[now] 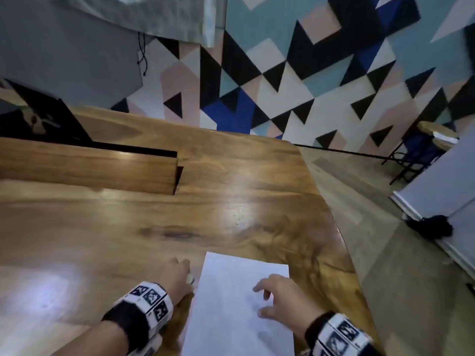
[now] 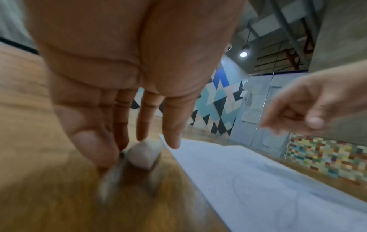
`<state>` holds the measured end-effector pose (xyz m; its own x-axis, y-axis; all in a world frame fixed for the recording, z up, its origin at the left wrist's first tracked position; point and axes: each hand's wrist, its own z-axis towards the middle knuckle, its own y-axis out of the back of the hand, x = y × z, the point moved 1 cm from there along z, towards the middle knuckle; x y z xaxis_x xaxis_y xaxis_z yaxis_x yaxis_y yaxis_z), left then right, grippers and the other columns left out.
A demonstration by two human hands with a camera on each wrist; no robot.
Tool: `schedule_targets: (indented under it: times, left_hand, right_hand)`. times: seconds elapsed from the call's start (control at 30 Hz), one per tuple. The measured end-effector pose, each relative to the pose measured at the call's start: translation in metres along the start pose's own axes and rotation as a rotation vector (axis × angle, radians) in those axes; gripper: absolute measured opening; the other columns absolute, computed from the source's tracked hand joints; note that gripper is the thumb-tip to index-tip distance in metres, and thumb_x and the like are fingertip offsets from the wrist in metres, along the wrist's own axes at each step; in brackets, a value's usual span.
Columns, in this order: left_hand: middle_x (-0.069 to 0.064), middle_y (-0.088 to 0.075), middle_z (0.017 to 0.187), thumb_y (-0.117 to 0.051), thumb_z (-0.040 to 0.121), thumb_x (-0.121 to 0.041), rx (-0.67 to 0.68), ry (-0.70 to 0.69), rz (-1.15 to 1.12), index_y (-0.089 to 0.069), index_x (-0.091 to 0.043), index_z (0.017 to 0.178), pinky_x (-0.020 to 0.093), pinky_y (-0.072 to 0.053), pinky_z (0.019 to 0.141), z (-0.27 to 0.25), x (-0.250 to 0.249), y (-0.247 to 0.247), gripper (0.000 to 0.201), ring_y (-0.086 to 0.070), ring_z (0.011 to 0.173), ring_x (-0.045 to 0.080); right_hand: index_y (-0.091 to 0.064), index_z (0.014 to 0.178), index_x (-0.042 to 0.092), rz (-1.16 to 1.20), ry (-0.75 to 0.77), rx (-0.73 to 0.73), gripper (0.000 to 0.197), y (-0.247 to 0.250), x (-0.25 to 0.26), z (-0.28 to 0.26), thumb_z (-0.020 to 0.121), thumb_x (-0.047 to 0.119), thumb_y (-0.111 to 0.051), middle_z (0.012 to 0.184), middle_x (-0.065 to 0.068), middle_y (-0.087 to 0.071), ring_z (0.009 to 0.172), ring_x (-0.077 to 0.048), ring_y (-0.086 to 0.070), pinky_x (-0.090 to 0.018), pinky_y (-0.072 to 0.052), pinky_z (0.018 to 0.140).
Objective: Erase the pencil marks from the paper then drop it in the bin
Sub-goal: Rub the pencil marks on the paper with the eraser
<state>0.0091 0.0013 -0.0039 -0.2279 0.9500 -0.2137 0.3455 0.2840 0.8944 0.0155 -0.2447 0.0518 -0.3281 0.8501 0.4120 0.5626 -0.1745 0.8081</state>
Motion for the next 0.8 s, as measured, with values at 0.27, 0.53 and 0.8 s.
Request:
schedule_targets:
  times: [0.27, 0.53, 0.8]
  left_hand:
    - [0.012, -0.061, 0.101, -0.059, 0.080, -0.026, -0.043, 0.032, -0.174, -0.057, -0.011, 0.093, 0.034, -0.047, 0.080, 0.001, 0.006, -0.001, 0.019, -0.058, 0.094, 0.029]
    - [-0.001, -0.052, 0.087, -0.058, 0.083, -0.024, -0.053, -0.121, -0.331, -0.058, -0.019, 0.092, 0.023, -0.032, 0.067, -0.015, -0.009, -0.001, 0.010, -0.047, 0.077, 0.015]
    - [-0.001, -0.050, 0.084, -0.065, 0.076, -0.022, -0.075, -0.106, -0.334, -0.063, -0.017, 0.091, 0.024, -0.031, 0.067, -0.022, -0.019, -0.013, 0.015, -0.046, 0.077, 0.015]
  right_hand:
    - [0.006, 0.150, 0.018, -0.147, -0.088, 0.050, 0.121, -0.017, -0.003, 0.055, 0.067, 0.051, -0.075, 0.158, 0.002, 0.010, 0.146, -0.019, 0.008, -0.035, -0.007, 0.119]
    - [-0.010, 0.147, 0.023, -0.194, -0.165, -0.094, 0.122, -0.032, -0.003, 0.069, 0.053, 0.058, -0.080, 0.141, 0.001, -0.022, 0.130, -0.022, -0.020, -0.038, -0.023, 0.104]
    - [-0.013, 0.141, 0.048, -0.198, -0.080, -0.078, 0.104, -0.040, 0.000, 0.063, 0.058, 0.061, -0.074, 0.133, 0.003, -0.023, 0.123, -0.019, -0.021, -0.035, -0.018, 0.096]
